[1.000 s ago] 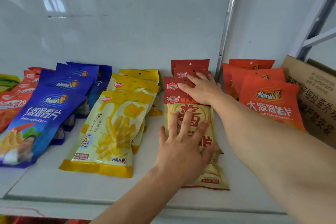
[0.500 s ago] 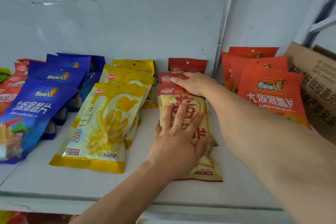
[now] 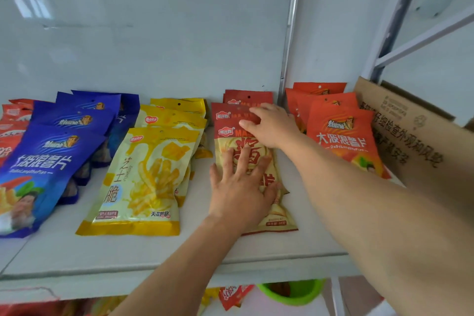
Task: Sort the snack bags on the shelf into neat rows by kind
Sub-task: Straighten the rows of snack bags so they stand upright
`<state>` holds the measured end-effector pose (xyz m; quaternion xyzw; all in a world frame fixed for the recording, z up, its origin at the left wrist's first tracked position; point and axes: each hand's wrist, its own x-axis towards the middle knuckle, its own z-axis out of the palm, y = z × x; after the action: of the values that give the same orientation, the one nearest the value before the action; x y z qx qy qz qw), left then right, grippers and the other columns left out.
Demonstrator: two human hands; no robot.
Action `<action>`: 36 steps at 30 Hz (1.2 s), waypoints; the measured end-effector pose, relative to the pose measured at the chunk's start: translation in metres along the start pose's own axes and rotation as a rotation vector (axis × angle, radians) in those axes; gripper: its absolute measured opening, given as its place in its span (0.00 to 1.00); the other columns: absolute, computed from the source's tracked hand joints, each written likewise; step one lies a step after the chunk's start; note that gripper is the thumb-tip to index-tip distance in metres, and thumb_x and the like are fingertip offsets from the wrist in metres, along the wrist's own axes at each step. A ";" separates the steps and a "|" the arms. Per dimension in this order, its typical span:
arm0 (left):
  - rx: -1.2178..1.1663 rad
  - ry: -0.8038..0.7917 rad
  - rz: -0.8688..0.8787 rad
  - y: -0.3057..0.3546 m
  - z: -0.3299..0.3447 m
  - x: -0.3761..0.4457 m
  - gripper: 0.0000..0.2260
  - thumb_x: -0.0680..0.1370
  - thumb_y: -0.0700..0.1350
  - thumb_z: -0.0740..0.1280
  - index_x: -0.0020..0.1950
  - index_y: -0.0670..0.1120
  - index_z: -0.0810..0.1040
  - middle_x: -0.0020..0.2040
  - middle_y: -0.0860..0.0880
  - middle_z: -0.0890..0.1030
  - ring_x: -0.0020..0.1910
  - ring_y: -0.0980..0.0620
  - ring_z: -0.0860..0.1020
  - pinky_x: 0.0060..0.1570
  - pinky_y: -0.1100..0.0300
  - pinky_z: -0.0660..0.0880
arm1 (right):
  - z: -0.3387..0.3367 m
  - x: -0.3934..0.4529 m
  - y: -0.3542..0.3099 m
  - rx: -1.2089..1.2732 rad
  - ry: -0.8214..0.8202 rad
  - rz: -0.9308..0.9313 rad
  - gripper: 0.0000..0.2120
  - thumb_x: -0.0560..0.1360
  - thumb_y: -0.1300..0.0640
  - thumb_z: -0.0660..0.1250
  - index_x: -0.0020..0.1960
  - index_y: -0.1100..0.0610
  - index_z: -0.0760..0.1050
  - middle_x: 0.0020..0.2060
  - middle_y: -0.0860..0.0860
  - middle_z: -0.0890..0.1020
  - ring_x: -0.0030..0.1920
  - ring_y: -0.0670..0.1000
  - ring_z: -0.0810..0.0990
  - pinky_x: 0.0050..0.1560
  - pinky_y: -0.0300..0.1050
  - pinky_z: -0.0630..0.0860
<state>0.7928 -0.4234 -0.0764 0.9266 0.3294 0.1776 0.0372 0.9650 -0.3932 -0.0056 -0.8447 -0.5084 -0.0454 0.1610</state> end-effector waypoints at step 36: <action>-0.772 0.013 -0.488 0.154 0.041 0.093 0.32 0.76 0.64 0.65 0.73 0.46 0.67 0.68 0.44 0.77 0.65 0.42 0.76 0.65 0.44 0.72 | -0.014 -0.119 0.186 0.588 0.148 0.505 0.36 0.75 0.29 0.54 0.75 0.51 0.61 0.70 0.57 0.72 0.69 0.63 0.69 0.70 0.64 0.62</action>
<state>0.9665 -0.4839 -0.0578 0.7390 0.4481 0.2793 0.4184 1.0719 -0.5782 -0.0625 -0.8554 -0.2628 0.0827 0.4385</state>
